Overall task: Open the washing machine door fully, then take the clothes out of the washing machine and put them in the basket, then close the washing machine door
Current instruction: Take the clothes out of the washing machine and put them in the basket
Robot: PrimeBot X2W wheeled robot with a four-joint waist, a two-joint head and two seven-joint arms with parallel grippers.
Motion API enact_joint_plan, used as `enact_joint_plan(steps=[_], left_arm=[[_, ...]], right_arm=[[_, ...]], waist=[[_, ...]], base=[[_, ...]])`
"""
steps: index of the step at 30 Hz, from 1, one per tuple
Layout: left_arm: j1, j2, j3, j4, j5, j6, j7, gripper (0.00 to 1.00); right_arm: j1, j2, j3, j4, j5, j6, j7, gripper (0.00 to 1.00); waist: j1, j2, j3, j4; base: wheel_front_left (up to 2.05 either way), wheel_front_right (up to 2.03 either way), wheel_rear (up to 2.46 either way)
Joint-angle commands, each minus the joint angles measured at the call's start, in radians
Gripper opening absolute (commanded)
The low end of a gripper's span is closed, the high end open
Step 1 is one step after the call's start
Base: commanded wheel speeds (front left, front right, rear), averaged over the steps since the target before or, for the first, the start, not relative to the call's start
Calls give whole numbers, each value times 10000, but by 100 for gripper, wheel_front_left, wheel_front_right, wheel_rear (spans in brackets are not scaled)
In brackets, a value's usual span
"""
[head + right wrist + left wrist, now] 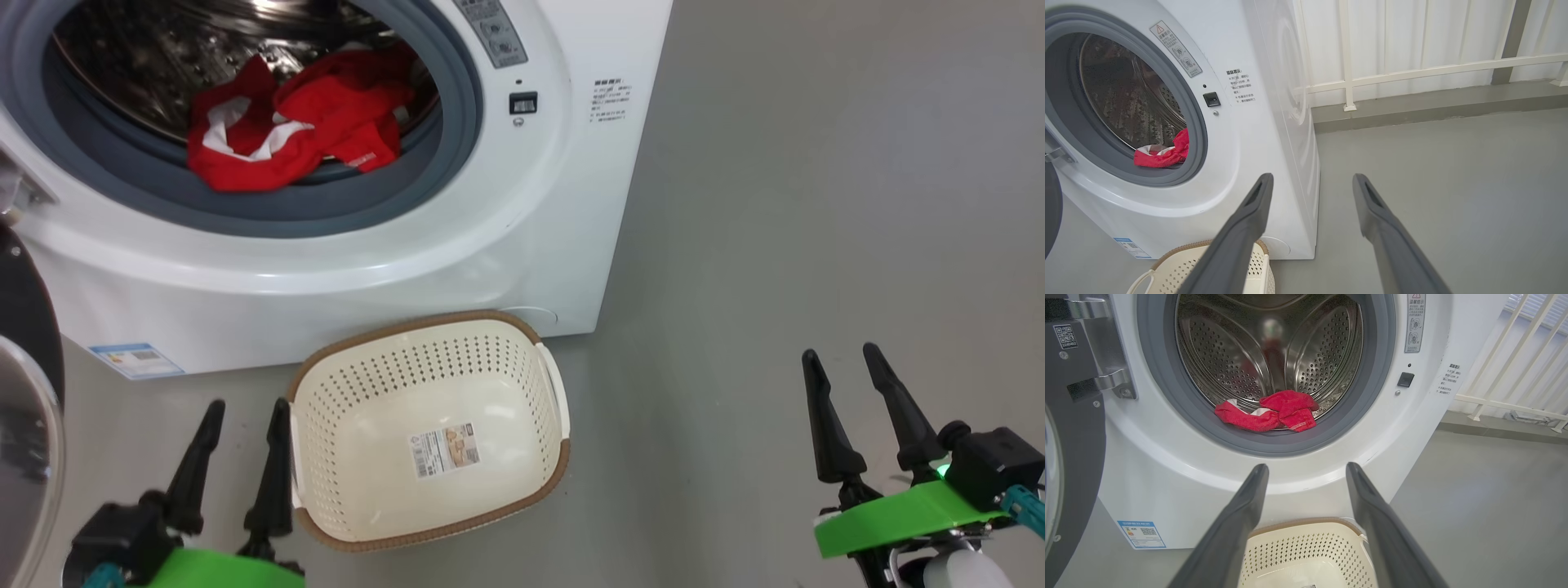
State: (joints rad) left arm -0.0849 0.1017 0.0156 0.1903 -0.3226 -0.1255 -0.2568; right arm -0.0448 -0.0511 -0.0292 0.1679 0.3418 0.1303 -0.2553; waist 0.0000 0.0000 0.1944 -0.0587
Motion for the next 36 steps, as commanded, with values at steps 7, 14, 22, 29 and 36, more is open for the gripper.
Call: enact_joint_plan(steps=[7, 14, 22, 29, 36], left_arm=[[-1758, 101, 210, 558, 499, -52, -49, 100], [-3838, 136, 71, 1987, 1149, -52, -49, 100], [-6509, 431, -12, 3841, 1633, -52, -49, 100], [-8721, 758, 38, 5620, 1864, -14, -49, 100], [-10467, 1202, 56, 7062, 2122, 232, -49, 100]], right_arm=[[-662, -28, 345, -324, -34, 4, -65, 100], [-1007, -5, 544, -326, 49, 4, -65, 100], [-1409, 6, 855, -337, 415, 4, -65, 100], [-1701, 7, 1141, -355, 802, 4, -65, 100], [-1980, 8, 1351, -408, 1116, 4, -65, 100]], waist=[[0, 0, 737, -197], [0, 0, 1535, -605], [0, 0, 2514, -1150], [0, 0, 3287, -1549], [0, 0, 3927, -1874]], base=[[0, 0, 0], [0, 0, 0], [0, 0, 0], [0, 0, 0], [0, 0, 0]])
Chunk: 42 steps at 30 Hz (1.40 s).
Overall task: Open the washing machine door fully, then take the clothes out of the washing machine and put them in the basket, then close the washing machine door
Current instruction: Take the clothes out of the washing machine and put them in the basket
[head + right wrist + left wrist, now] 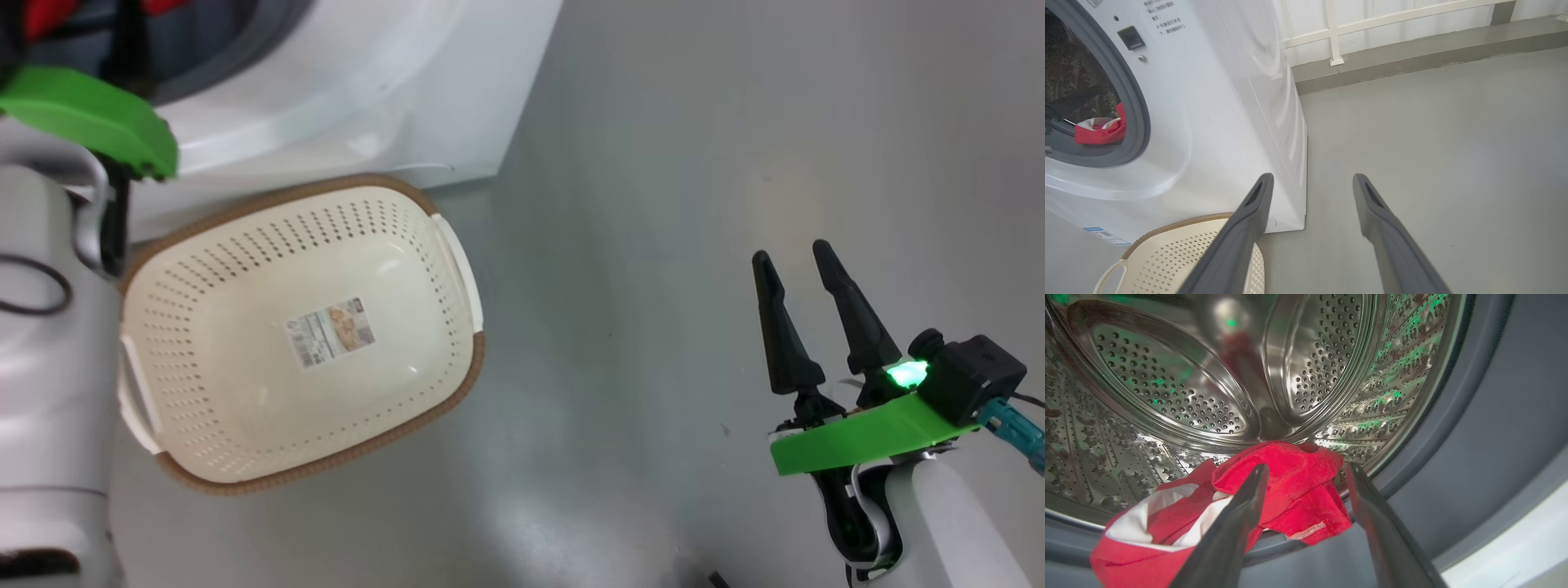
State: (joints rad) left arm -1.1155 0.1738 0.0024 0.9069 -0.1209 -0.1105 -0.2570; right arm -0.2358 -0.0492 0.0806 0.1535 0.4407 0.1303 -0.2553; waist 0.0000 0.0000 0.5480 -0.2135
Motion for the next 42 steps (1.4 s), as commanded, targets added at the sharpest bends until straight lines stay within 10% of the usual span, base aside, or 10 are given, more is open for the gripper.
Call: enact_joint_plan(steps=[1, 30, 32, 34, 35, 42], left_arm=[[-362, 552, 184, 98, 137, 119, -48, 100], [-3277, 1793, -544, 3448, 736, 602, 54, 100], [-3325, 1794, -614, 3545, 752, 600, 131, 49], [-3369, 1811, -663, 3607, 747, 593, 131, 33], [-3375, 1793, -694, 3633, 750, 603, 139, 3], [-3364, 1723, -839, 3746, 691, 593, 187, 0]], right_arm=[[-108, -11, 277, -267, 160, 4, -65, 100], [-504, -11, 948, -509, 486, 4, -65, 100], [-516, -11, 957, -525, 498, 4, -65, 100], [-547, -11, 967, -538, 510, 4, -65, 100], [-556, -11, 962, -547, 516, 4, -65, 100], [-569, -11, 945, -587, 529, 4, -65, 100]], waist=[[0, 0, 465, -378], [0, 0, 1370, -1300], [0, 0, 1373, -1307], [0, 0, 1368, -1318], [0, 0, 1353, -1318], [0, 0, 1274, -1289]], base=[[0, 0, 0], [0, 0, 0], [0, 0, 0], [0, 0, 0], [0, 0, 0], [0, 0, 0]])
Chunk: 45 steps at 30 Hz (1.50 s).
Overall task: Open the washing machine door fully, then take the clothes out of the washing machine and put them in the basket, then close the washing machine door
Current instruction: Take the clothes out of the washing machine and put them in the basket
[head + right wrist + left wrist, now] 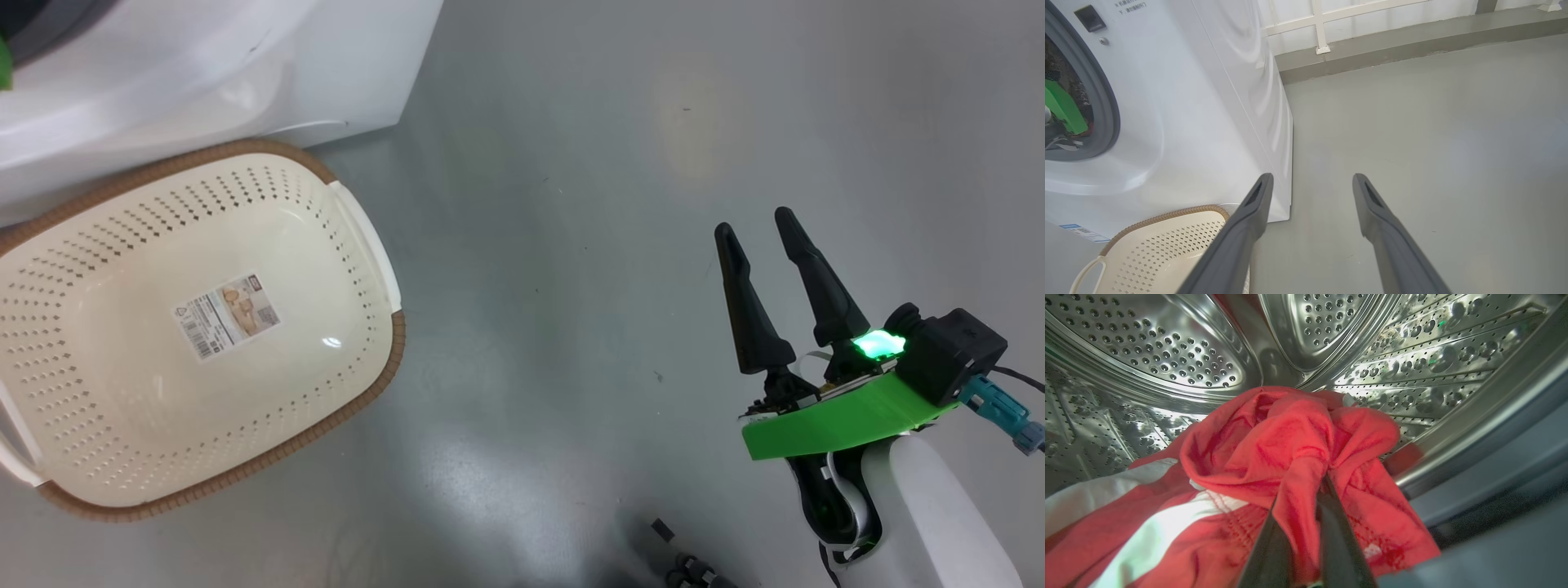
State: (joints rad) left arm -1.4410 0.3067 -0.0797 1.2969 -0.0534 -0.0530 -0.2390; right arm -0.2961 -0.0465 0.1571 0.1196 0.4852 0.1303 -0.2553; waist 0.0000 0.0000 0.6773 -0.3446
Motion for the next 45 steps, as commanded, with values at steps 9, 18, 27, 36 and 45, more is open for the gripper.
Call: enact_joint_plan(steps=[9, 18, 27, 36, 45], left_arm=[[148, 240, -51, -228, -188, -35, -171, 0], [1617, -20, 422, -2449, -763, -73, -224, 0], [3867, -577, 1023, -5150, -849, -48, -226, 0], [6083, -1307, 1939, -7505, -758, -132, -227, 0], [7862, -2083, 2608, -9660, -447, -397, -227, 0]], right_arm=[[17, -37, 34, -207, -19, 4, -65, 100], [108, -37, -141, -163, -300, 4, -65, 100], [385, -37, -396, -42, -554, 4, -65, 100], [801, -37, -635, -5, -730, 4, -65, 100], [1050, -37, -891, 8, -858, 4, -65, 100]], waist=[[0, 0, -266, 251], [0, 0, -758, 670], [0, 0, -1549, 1152], [0, 0, -2211, 1569], [0, 0, -2512, 1911]], base=[[0, 0, 0], [0, 0, 0], [0, 0, 0], [0, 0, 0], [0, 0, 0]])
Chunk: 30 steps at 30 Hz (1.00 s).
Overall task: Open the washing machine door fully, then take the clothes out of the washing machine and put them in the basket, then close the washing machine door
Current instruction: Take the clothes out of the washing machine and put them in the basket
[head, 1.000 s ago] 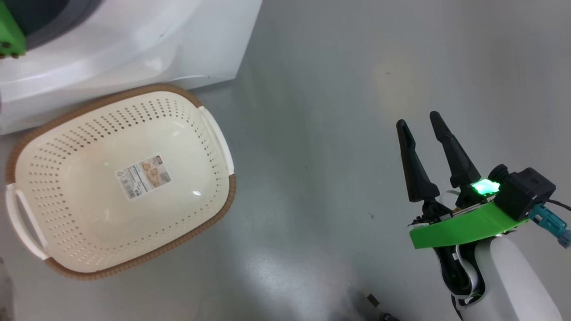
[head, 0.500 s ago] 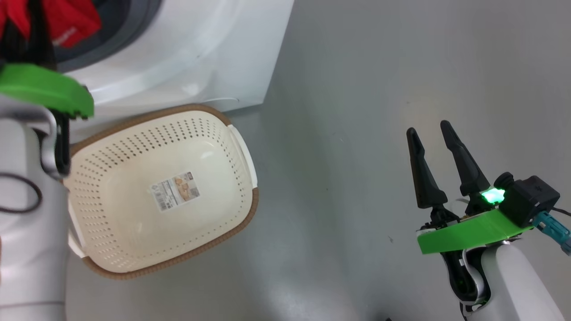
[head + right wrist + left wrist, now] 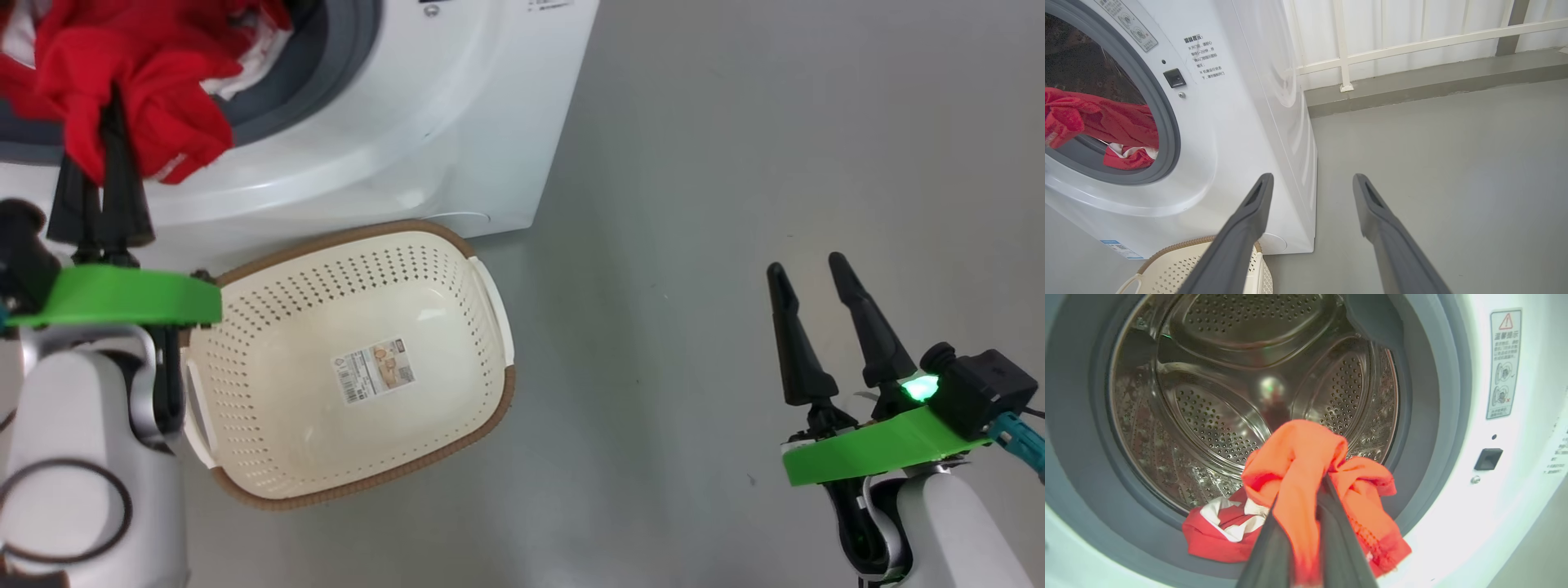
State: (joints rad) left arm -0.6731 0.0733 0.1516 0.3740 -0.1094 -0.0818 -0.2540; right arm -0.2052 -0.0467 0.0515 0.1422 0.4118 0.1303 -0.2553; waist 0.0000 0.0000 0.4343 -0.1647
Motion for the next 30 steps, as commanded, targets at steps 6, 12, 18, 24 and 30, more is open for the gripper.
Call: enact_joint_plan(steps=[6, 12, 18, 24, 30], left_arm=[[1097, -60, 408, -1811, 259, -221, -78, 0], [1627, -201, 388, -2974, 82, -199, -78, 0], [2072, -226, 25, -4277, -92, 14, -78, 0], [2265, -229, -317, -5626, -115, 238, -78, 0], [2431, -230, -669, -5654, -62, 383, -78, 0]], right_arm=[[249, -35, 61, -193, -227, 4, -65, 100], [328, -35, -71, -182, -283, 4, -65, 100], [349, -35, -89, -201, -292, 4, -65, 100], [357, -35, -124, -237, -292, 4, -65, 100], [302, -35, -104, -235, -278, 4, -65, 100]], waist=[[0, 0, -254, 277], [0, 0, -368, 421], [0, 0, -446, 478], [0, 0, -433, 520], [0, 0, -375, 526]], base=[[0, 0, 0], [0, 0, 0], [0, 0, 0], [0, 0, 0], [0, 0, 0]])
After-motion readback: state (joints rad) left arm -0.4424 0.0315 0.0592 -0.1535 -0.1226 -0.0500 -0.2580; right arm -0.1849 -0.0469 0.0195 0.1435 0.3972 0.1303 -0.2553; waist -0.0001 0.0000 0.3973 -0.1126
